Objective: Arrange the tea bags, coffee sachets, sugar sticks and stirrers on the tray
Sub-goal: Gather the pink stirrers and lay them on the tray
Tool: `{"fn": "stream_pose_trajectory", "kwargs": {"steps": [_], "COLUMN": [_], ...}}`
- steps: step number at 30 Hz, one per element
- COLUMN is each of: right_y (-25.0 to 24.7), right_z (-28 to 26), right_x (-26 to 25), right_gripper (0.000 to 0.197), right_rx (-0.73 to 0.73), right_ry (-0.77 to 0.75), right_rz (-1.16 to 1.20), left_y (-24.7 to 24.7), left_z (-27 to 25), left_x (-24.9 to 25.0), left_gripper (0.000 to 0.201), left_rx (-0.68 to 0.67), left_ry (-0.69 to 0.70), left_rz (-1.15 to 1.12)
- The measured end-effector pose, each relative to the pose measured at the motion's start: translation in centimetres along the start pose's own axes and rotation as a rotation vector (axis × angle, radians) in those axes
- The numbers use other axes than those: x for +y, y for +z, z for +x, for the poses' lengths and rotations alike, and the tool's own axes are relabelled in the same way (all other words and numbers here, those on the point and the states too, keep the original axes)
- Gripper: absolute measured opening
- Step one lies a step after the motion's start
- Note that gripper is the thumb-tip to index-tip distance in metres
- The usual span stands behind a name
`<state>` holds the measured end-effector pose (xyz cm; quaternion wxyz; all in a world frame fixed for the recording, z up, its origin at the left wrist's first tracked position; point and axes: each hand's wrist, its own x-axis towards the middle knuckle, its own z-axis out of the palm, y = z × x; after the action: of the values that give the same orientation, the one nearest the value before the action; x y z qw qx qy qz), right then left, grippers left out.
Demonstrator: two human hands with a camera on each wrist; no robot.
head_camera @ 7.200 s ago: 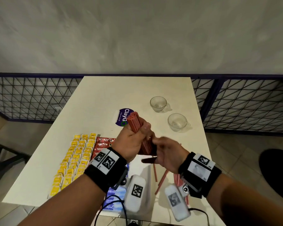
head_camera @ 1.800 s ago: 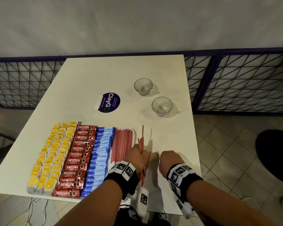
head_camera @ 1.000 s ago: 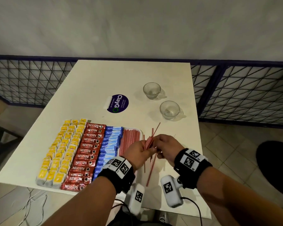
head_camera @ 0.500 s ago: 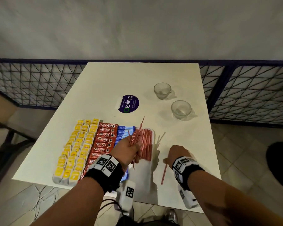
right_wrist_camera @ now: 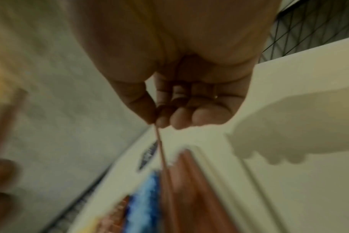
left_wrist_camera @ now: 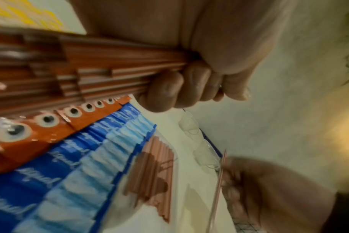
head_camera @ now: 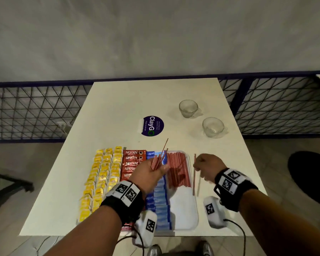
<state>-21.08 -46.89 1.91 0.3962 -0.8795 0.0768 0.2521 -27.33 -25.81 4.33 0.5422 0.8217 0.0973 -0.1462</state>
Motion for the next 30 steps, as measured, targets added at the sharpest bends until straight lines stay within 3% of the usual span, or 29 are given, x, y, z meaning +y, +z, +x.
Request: {"fn": "stream_pose_trajectory", "kwargs": {"steps": [4, 7, 10, 13, 16, 18, 21, 23, 26, 28, 30], "right_y": [-0.6, -0.8, -3.1, -5.6, -4.3, -2.6, -2.5, -3.1, -3.3, -2.9, -2.5], "right_z": [-3.1, -4.6, -4.5, -3.9, -3.9, -4.6, -4.8, -4.3, -3.8, -4.1, -4.9], "right_x": [-5.4, -6.5, -6.7, -8.5, -9.7, -9.5, -9.4, -8.8, -6.8, -5.8, -5.4], "right_gripper": [0.016, 0.015, 0.012, 0.019, 0.038, 0.041, 0.038, 0.05, 0.085, 0.086, 0.087], "right_rx": [-0.115, -0.14, -0.058, 0.059, -0.023, -0.093, -0.172, -0.222, -0.339, -0.451, -0.55], "right_ry": [-0.197, -0.217, -0.184, -0.179, -0.334, -0.425, -0.424, -0.35, -0.145, 0.005, 0.059], "right_rz": [0.411, 0.53, 0.557, 0.789, 0.446, 0.176, 0.283, 0.541, 0.907, 1.077, 1.199], "left_y": [0.7, 1.2, 1.0, 0.8, 1.8, 2.7, 2.9, 2.0, 0.3, 0.1, 1.0], "left_z": [1.4, 1.7, 1.5, 1.3, 1.3, 1.3, 0.7, 0.0, -1.2, -1.2, -0.9], "left_x": [2.2, 3.9, 4.5, 4.9, 6.2, 7.3, 7.9, 8.6, 11.3, 12.6, 12.7], "left_gripper": [0.022, 0.013, 0.02, 0.021, 0.021, 0.024, 0.022, 0.02, 0.029, 0.043, 0.043], "left_rx": [-0.009, -0.063, -0.096, -0.189, -0.184, -0.139, -0.094, -0.081, -0.013, 0.011, 0.005], "left_ry": [0.168, 0.22, 0.241, 0.248, 0.338, 0.385, 0.376, 0.39, 0.469, 0.548, 0.61], "left_rz": [0.102, 0.167, 0.25, 0.422, 0.482, 0.536, 0.568, 0.44, -0.183, -0.49, -0.554]}}
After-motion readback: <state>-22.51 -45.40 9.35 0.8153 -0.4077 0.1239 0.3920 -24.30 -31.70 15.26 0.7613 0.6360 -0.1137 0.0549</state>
